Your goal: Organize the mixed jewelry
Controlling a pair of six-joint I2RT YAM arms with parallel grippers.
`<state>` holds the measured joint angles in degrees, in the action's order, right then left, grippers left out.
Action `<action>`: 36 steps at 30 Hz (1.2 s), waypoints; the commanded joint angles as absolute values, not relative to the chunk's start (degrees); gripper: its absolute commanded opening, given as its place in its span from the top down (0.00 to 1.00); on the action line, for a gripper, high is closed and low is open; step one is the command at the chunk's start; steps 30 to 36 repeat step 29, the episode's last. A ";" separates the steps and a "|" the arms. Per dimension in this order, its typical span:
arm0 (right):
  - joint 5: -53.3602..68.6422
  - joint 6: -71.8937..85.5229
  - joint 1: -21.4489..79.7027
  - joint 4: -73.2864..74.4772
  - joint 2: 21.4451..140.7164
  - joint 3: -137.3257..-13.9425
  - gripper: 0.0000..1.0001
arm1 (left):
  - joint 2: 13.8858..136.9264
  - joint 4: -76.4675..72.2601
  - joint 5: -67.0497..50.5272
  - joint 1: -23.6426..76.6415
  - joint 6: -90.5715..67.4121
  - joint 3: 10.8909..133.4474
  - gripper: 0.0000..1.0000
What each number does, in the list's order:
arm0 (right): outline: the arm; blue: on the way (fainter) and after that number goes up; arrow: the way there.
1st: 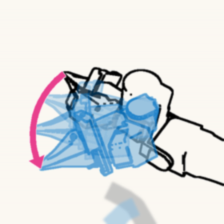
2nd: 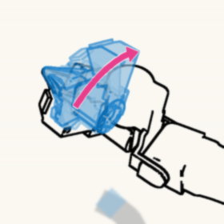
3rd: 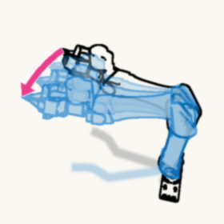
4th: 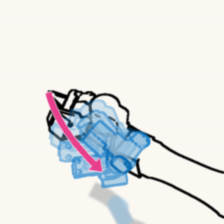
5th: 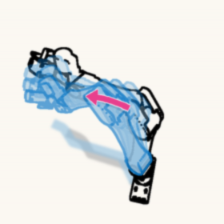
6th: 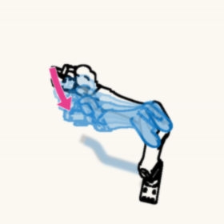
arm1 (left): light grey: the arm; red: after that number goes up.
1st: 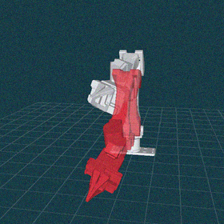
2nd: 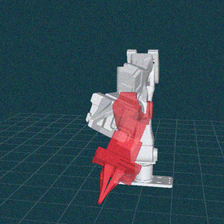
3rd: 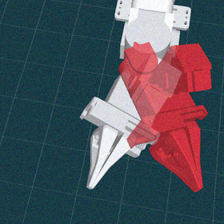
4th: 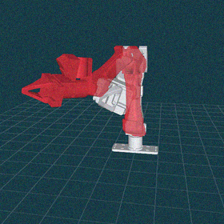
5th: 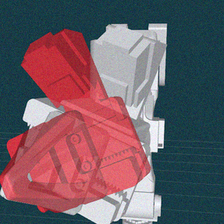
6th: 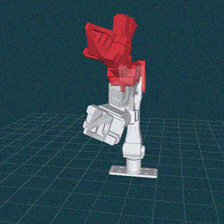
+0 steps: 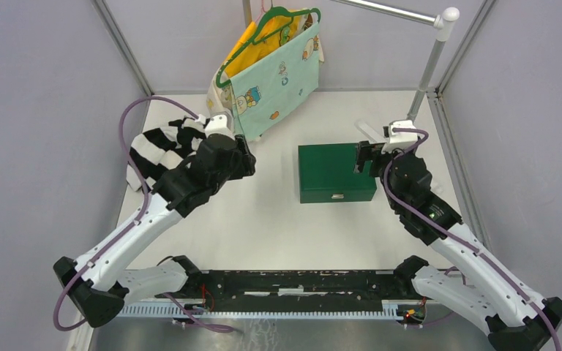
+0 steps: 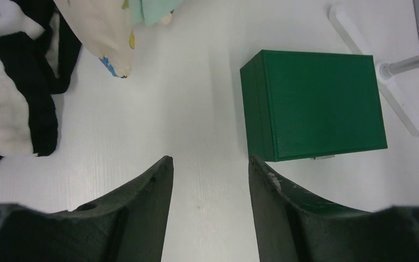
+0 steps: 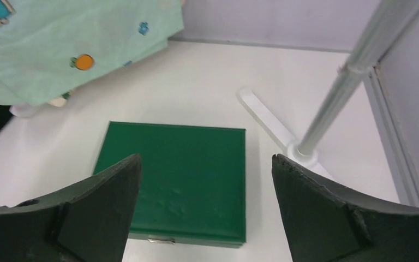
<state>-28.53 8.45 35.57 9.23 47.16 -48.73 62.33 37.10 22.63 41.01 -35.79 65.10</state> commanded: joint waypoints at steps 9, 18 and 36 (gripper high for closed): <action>-39.08 10.39 35.55 9.06 39.42 -38.43 0.03 | 48.35 33.09 37.74 41.31 -30.25 59.91 0.39; -39.57 12.31 35.52 7.69 39.77 -37.79 0.02 | 41.07 32.96 41.30 41.29 -30.79 55.96 0.37; -37.66 14.19 35.59 8.30 43.45 -38.84 0.02 | 38.87 33.61 42.13 41.26 -30.37 55.46 0.37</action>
